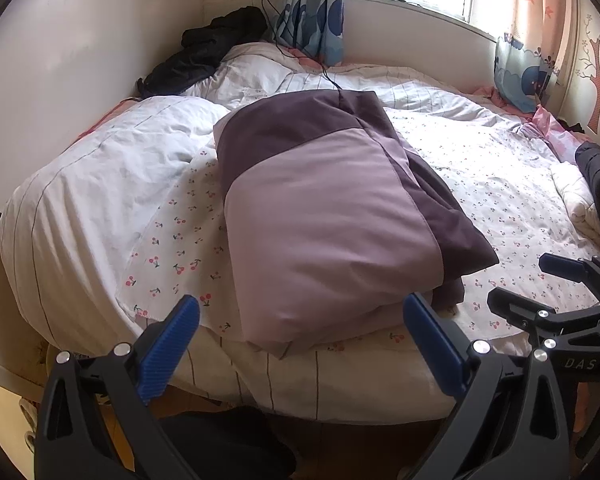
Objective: Fold large clothes
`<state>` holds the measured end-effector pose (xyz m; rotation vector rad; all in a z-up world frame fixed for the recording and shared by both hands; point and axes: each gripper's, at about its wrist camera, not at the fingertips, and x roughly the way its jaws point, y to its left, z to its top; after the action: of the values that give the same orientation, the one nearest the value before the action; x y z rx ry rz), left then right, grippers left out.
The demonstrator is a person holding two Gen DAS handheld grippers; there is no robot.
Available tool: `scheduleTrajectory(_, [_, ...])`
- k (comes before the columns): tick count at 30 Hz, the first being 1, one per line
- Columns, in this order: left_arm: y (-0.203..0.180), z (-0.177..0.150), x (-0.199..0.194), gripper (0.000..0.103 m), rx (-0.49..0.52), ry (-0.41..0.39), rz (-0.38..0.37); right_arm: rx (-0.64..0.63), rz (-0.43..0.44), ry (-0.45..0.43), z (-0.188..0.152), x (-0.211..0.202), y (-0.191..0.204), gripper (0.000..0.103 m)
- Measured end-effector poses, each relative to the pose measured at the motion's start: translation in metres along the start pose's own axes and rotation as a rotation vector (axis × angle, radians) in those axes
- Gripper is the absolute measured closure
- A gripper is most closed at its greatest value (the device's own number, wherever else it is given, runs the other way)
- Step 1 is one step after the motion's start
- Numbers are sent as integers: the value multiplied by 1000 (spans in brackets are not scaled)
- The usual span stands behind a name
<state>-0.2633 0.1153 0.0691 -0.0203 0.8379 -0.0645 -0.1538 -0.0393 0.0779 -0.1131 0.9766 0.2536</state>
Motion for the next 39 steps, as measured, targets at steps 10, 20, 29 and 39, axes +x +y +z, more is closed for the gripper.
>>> scheduleTrajectory(10, [2, 2, 15, 5, 8, 70, 21, 0, 7, 33, 2, 7, -1, 7])
scheduleTrajectory(20, [2, 2, 22, 5, 23, 95, 35, -3, 15, 57, 1, 15, -1, 7])
scheduleTrajectory(29, [6, 1, 27, 5, 12, 121, 62, -8, 21, 68, 0, 18, 1, 7])
scheduleTrajectory(39, [7, -1, 30, 5, 14, 128, 68, -15, 28, 85, 0, 24, 5, 7])
